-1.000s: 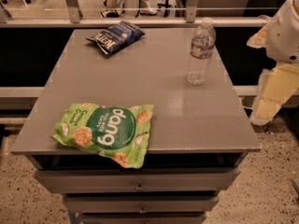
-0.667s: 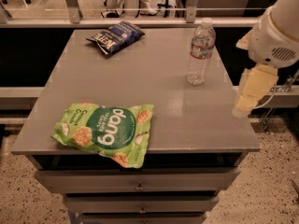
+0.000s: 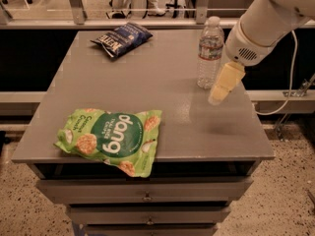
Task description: Move water bottle near blue chip bag
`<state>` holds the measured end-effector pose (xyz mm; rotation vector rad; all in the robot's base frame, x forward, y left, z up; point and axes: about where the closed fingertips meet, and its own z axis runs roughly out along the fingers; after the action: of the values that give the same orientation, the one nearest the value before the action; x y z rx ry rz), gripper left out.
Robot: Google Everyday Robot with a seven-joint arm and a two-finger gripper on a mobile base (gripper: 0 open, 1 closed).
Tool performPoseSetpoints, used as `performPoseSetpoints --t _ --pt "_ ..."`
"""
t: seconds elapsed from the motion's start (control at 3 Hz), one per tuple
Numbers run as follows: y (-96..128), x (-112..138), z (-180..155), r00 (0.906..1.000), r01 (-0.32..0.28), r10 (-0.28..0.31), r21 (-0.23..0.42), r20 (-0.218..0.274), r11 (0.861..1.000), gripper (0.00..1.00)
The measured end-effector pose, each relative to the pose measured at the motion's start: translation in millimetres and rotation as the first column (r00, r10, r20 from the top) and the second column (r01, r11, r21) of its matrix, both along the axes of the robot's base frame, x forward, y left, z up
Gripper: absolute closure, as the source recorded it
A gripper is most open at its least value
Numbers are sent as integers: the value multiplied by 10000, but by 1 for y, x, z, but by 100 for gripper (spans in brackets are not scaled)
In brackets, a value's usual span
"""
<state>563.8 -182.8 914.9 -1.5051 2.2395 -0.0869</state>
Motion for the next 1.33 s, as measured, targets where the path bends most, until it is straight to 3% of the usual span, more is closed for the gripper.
performPoseSetpoints --t 0.33,0.67,1.0,1.33 --pt "9 29 -13 9991 386 -393 422 177 9984 0" --pt "1 51 -24 9953 862 -914 1346 325 9871 0" --pt "-8 66 -37 9903 1247 -1364 2576 278 9582 0" --pt "-2 82 -40 9902 1095 -1340 3762 395 9200 0"
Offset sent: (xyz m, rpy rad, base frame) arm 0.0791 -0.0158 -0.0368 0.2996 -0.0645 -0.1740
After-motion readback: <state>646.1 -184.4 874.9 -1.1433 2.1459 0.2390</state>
